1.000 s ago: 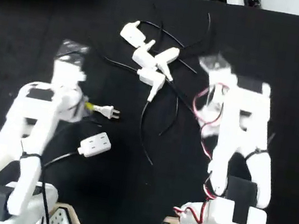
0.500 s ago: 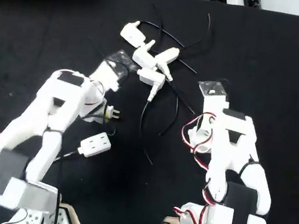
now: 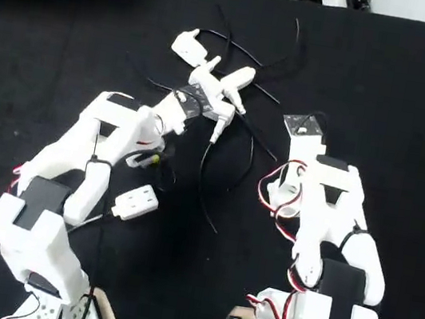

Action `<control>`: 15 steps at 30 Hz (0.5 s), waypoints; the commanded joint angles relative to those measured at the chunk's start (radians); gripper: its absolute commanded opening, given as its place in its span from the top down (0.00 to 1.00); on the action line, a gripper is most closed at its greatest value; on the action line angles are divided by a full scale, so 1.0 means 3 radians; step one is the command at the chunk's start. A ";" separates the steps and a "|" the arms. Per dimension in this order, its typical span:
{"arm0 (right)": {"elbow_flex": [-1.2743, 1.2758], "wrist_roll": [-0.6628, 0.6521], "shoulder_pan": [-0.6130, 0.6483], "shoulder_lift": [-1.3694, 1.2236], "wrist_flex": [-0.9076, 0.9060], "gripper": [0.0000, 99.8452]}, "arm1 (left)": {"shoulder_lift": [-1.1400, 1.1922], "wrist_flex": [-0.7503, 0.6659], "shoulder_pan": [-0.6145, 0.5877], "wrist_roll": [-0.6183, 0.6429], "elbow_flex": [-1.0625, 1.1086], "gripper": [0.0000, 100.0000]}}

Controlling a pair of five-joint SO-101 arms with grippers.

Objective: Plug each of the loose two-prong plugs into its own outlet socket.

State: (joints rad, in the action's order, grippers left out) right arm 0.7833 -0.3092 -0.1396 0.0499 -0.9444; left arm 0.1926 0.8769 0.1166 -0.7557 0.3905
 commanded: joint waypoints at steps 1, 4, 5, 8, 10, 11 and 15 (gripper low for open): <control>0.0013 0.0041 -0.0046 0.0095 0.0031 0.71 | -0.0005 -0.0020 0.0028 -0.0005 -0.0197 0.96; 0.0013 0.0041 -0.0046 0.0095 0.0031 0.71 | -0.0020 0.0107 0.0120 0.0000 -0.0228 0.96; 0.0013 0.0041 -0.0046 0.0095 0.0031 0.71 | -0.0061 0.0256 0.0151 0.0000 -0.0299 0.96; 0.0018 0.0041 -0.0046 0.0095 0.0031 0.71 | -0.0266 0.0803 0.0228 -0.0005 -0.0529 0.96; 0.0018 0.0041 -0.0046 0.0095 0.0031 0.71 | -0.0435 0.1079 0.0269 -0.0005 -0.0673 0.96; 0.0018 0.0041 -0.0046 0.0095 0.0031 0.71 | -0.0522 0.1171 0.0269 -0.0005 -0.0719 0.96; 0.0018 0.0041 -0.0046 0.0095 0.0031 0.71 | -0.0818 0.1294 0.0258 0.0000 -0.0724 0.97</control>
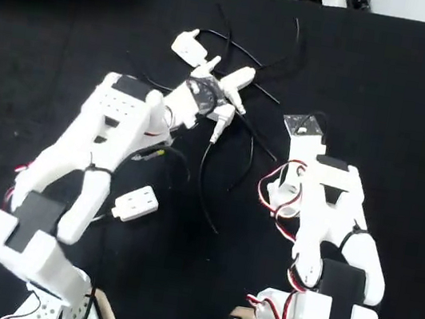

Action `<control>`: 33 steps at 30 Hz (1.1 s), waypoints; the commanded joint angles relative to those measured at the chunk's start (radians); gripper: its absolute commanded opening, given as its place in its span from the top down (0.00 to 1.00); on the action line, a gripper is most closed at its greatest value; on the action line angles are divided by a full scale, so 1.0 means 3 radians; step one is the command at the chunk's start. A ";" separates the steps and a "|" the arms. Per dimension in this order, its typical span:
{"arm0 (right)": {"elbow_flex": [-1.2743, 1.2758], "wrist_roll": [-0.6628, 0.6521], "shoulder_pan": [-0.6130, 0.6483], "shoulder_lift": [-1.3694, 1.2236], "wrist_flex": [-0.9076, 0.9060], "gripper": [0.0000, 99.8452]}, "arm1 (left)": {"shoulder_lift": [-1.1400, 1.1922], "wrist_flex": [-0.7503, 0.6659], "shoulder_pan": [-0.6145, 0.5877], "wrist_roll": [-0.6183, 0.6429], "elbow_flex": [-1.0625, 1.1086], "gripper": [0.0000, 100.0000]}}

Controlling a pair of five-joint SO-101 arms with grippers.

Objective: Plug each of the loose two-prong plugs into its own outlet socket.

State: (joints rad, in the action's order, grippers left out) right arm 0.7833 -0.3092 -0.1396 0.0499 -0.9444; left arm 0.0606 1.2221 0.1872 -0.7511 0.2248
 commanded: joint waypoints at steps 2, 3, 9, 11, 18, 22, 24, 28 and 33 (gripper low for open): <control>0.0018 0.0041 -0.0046 0.0095 0.0026 0.71 | -0.0532 0.0286 0.0064 -0.0010 -0.0079 0.97; 0.0018 0.0041 -0.0046 0.0095 0.0026 0.71 | -0.0583 0.0394 0.0151 -0.0010 0.0008 0.97; 0.0018 0.0046 -0.0046 0.0095 0.0026 0.71 | -0.0696 0.0471 0.0780 -0.0010 0.1046 0.97; 0.0018 0.0046 -0.0046 0.0095 0.0026 0.71 | -0.0726 0.0471 0.0903 -0.0010 0.1281 0.97; 0.0018 0.0046 -0.0046 0.0090 0.0026 0.71 | -0.0680 0.0148 0.1056 0.0414 0.1690 0.92; 0.0023 0.0046 -0.0046 0.0090 0.0010 0.71 | -0.0583 -0.0072 0.1077 0.0588 0.1910 0.79; 0.0023 0.0046 -0.0046 0.0090 0.0010 0.71 | -0.0573 -0.0092 0.1077 0.0675 0.1941 0.78; 0.0023 0.0041 -0.0046 0.0090 0.0010 0.71 | -0.0573 -0.0061 0.1092 0.0696 0.1961 0.78; 0.0023 0.0041 -0.0046 0.0090 0.0015 0.71 | -0.0573 -0.0061 0.1092 0.0696 0.1946 0.78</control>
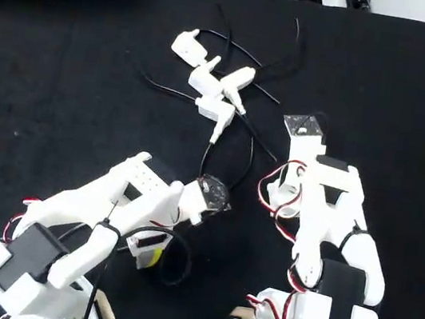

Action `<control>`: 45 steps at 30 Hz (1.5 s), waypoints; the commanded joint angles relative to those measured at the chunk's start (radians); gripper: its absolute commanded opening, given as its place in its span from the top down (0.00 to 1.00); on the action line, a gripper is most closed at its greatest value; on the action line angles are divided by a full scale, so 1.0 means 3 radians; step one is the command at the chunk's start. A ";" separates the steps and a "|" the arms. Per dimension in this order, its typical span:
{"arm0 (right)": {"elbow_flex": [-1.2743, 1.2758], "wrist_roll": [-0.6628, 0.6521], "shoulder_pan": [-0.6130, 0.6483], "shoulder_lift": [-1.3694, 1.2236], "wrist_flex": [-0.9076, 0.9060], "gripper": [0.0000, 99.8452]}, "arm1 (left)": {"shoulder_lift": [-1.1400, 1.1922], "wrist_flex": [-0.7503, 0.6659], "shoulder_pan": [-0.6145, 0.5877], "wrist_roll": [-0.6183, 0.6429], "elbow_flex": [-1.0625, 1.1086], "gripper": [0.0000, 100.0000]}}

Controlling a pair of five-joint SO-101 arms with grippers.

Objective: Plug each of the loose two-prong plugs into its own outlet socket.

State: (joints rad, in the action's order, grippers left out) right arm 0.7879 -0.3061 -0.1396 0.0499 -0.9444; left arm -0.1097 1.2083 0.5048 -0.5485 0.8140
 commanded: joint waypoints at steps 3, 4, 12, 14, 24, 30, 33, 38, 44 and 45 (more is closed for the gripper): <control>0.0008 0.0031 -0.0046 0.0090 0.0015 0.71 | -0.0005 -0.0041 0.0038 0.0020 -0.0105 0.78; 0.0008 0.0026 -0.0046 0.0090 0.0015 0.71 | -0.0005 -0.0041 0.0038 0.0020 -0.0171 0.78; 0.0008 0.0026 -0.0046 0.0090 0.0020 0.71 | 0.0031 -0.0041 0.0207 0.0020 -0.0258 0.78; 0.0008 0.0020 -0.0046 0.0090 0.0020 0.71 | 0.0031 -0.0041 0.0407 0.0020 -0.0182 0.78; 0.0008 0.0020 -0.0046 0.0090 0.0020 0.71 | 0.0015 -0.0179 0.0693 0.0026 -0.0084 0.87; 0.0008 0.0026 -0.0046 0.0090 0.0020 0.71 | -0.0005 -0.0159 0.0693 0.0020 -0.0161 0.97; 0.0008 0.0031 -0.0046 0.0090 0.0020 0.71 | -0.0010 -0.0153 0.0693 0.0020 -0.0222 0.97; 0.0008 0.0031 -0.0046 0.0090 0.0026 0.71 | -0.0010 -0.0092 0.0657 0.0020 -0.0540 0.97; 0.0008 0.0031 -0.0046 0.0090 0.0026 0.71 | -0.0225 0.0547 0.0074 0.0020 -0.1614 0.97; 0.0008 0.0031 -0.0046 0.0090 0.0026 0.71 | -0.0317 0.0583 -0.0018 0.0020 -0.1782 0.97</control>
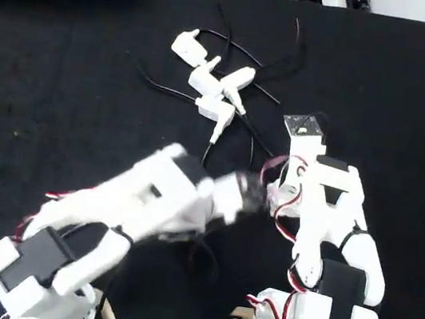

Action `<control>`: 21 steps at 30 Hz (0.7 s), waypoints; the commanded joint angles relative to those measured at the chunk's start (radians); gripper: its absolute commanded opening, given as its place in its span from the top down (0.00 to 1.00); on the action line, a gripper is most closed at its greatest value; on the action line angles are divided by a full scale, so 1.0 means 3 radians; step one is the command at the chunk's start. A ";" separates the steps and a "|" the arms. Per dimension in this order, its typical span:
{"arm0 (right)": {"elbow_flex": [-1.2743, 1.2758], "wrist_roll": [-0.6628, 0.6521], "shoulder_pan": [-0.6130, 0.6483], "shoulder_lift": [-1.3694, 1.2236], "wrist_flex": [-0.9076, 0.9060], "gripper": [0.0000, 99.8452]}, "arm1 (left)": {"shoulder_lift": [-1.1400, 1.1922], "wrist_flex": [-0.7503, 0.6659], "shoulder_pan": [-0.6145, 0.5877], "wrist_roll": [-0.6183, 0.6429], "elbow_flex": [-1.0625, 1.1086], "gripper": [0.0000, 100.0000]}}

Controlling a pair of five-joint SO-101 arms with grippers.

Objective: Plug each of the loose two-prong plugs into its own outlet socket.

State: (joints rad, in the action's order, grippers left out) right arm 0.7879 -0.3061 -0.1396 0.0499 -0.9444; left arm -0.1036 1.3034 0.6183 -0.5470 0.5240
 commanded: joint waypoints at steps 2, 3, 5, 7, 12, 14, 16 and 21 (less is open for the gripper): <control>0.0003 0.0036 -0.0046 0.0090 0.0031 0.71 | -0.0563 0.0312 -0.0488 0.0020 -0.1082 0.97; 0.0003 0.0036 -0.0046 0.0090 0.0031 0.71 | -0.0685 0.0297 -0.0494 0.0020 -0.1158 0.97; -0.0003 0.0036 -0.0046 0.0090 0.0031 0.71 | -0.0951 0.0281 -0.0437 0.0020 -0.1225 0.97; -0.0013 0.0036 -0.0066 0.0090 0.0031 0.71 | -0.1181 0.0281 -0.0222 0.0020 -0.1220 0.97; -0.0038 0.0041 -0.0072 0.0095 0.0031 0.75 | -0.1406 -0.0020 0.0233 0.0113 -0.0898 0.97; -0.0115 0.0041 -0.0072 0.0095 0.0015 0.81 | -0.1401 -0.0307 0.0299 0.0210 -0.0652 0.97; -0.0212 0.0015 -0.0072 0.0095 0.0010 0.89 | -0.1401 -0.0598 0.0350 0.0230 -0.0396 0.97; -0.0509 0.0015 -0.0087 0.0095 0.0005 0.98 | -0.1432 -0.0982 0.0540 0.0225 -0.0028 0.97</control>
State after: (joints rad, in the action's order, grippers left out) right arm 0.7296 -0.3046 -0.1519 0.0545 -0.9444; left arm -0.4948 1.0917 0.7365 -0.4887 0.4826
